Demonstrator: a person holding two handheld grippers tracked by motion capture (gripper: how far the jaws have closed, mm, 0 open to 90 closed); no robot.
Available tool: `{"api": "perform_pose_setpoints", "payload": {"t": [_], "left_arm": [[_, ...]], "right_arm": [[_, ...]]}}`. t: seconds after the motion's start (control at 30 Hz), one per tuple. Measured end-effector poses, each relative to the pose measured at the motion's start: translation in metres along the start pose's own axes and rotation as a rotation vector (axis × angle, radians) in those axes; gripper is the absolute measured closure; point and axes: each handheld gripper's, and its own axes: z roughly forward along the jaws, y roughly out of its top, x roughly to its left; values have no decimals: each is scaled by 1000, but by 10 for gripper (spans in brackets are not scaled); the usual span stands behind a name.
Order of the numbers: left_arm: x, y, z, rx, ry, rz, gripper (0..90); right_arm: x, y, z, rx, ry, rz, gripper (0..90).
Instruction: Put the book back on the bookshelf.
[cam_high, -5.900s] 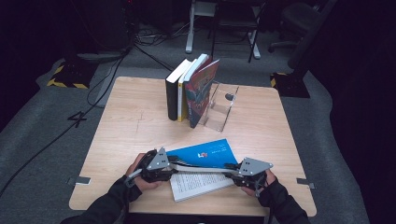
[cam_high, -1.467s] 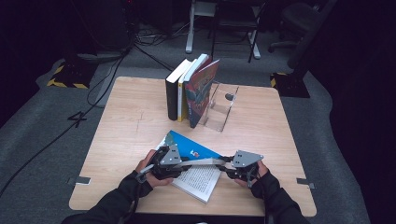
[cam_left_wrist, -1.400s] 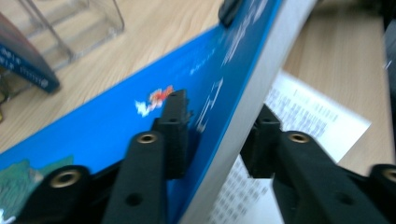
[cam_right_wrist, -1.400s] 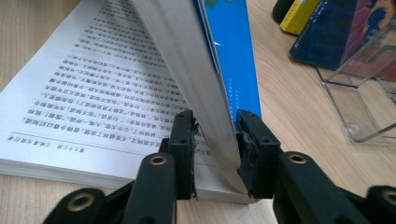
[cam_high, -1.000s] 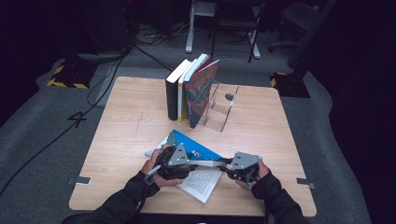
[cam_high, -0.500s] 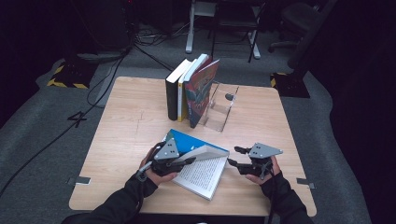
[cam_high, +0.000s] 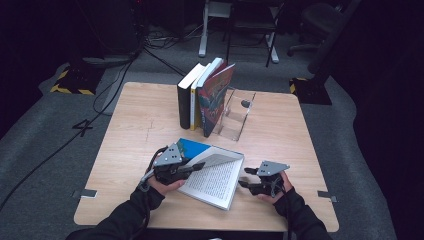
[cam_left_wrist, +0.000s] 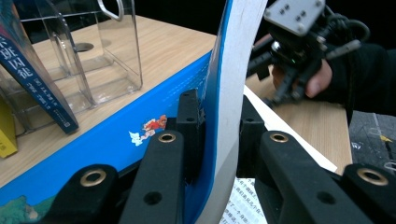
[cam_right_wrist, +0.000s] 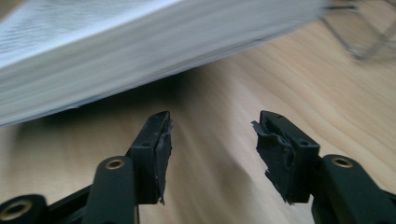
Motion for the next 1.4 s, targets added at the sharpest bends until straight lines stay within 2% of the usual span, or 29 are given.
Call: {"api": "perform_pose_setpoints", "payload": {"t": [0.07,0.13,0.2,0.27,0.37,0.4,0.53,0.67,0.73,0.77,0.8,0.9,0.93,1.03,1.07,1.1,1.17,1.2,1.3,1.4], "left_arm": [[-2,1,1,6,3,16,771],[-5,2,4,23,12,34,771],[-8,5,6,33,15,53,772],[-10,8,4,37,11,60,772],[-9,13,-2,8,8,53,775],[-10,15,-4,2,8,41,775],[-12,19,-9,3,9,41,774],[-18,23,-16,-25,-8,42,777],[-20,24,-17,-33,-9,46,780],[-22,24,-18,-38,-6,49,780],[-24,24,-22,-38,6,62,780],[-23,22,-26,-51,17,53,777],[-22,20,-32,-71,32,38,775],[-26,19,-40,-78,90,60,775],[-26,19,-40,-78,90,60,775],[-29,19,-43,-88,117,62,775],[-31,18,-48,-94,144,63,774],[-28,16,-54,-105,157,48,774],[-25,14,-61,-117,174,36,773],[-24,12,-62,-124,167,21,746]], "right_arm": [[6,2,3,-25,44,-13,452],[13,6,4,-46,69,-30,517],[19,9,5,-64,65,-51,538],[23,11,2,-104,76,-35,542],[24,19,-10,-181,64,-7,542],[25,22,-13,-197,56,-7,542],[27,33,-21,-238,33,-7,542],[28,50,-35,-322,2,7,543],[30,57,-41,-342,-19,-11,546],[35,61,-44,-348,-52,-38,545],[37,64,-45,-345,-51,-56,545],[40,73,-44,-359,-50,-60,546],[40,77,-42,-369,-47,-60,546],[42,90,-38,-395,-52,-71,554],[42,90,-38,-395,-52,-71,554],[44,97,-35,-406,-58,-80,560],[50,117,-27,-423,-64,-106,560],[51,123,-25,-429,-64,-114,559],[53,135,-20,-420,-58,-115,559],[54,141,-17,-425,-47,-120,557]]}}
